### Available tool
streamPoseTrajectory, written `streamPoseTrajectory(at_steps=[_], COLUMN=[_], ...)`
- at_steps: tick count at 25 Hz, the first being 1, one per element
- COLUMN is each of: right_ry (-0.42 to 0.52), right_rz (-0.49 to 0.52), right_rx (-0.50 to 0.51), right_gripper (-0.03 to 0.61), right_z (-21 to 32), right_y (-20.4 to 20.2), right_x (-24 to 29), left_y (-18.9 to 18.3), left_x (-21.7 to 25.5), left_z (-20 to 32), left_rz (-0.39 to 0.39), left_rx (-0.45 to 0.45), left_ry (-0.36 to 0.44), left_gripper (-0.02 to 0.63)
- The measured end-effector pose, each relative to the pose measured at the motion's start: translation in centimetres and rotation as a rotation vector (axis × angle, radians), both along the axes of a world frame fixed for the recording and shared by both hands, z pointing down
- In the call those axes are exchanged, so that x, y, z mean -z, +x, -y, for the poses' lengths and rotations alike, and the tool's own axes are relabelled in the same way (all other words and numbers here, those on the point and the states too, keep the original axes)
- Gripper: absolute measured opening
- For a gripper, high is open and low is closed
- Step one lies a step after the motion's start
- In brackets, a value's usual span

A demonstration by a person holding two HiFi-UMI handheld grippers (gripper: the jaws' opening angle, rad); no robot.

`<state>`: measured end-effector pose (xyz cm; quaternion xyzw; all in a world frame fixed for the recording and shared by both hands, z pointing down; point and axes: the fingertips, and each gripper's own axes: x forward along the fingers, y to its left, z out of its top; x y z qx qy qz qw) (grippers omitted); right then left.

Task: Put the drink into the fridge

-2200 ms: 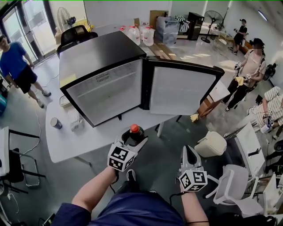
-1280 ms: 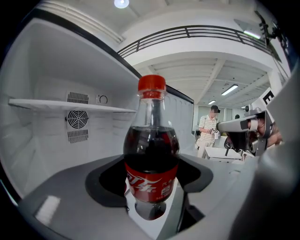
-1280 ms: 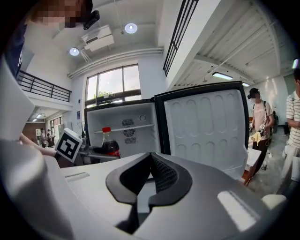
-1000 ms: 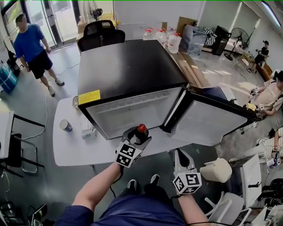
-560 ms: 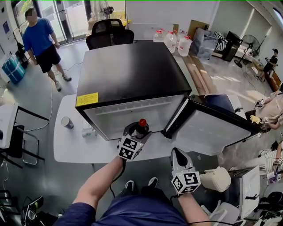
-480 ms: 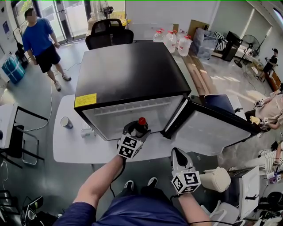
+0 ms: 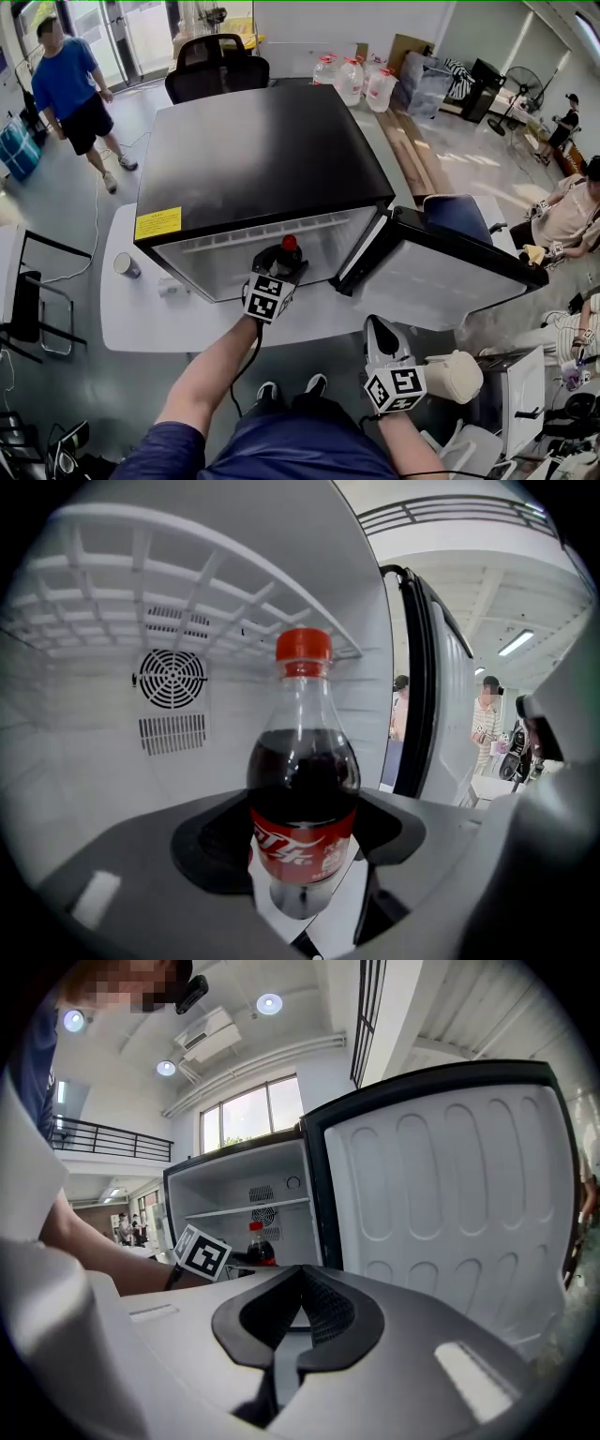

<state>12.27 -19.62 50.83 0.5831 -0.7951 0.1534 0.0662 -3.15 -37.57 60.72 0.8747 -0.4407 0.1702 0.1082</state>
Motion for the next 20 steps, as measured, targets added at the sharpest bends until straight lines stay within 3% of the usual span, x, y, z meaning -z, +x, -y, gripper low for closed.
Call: streamPoseTrajectory(at_steps=[20], right_ry=[-0.034], right_rz=[-0.032], right_rx=[-0.087], right_gripper=[0.006], right_z=[0.0], right_y=[3.1], right_x=[-0.6], left_y=[2.1], left_x=[-0.4], left_z=[7.0], left_rz=[0.008], left_rx=[0.03], left_ry=[0.016], left_gripper=[0.313])
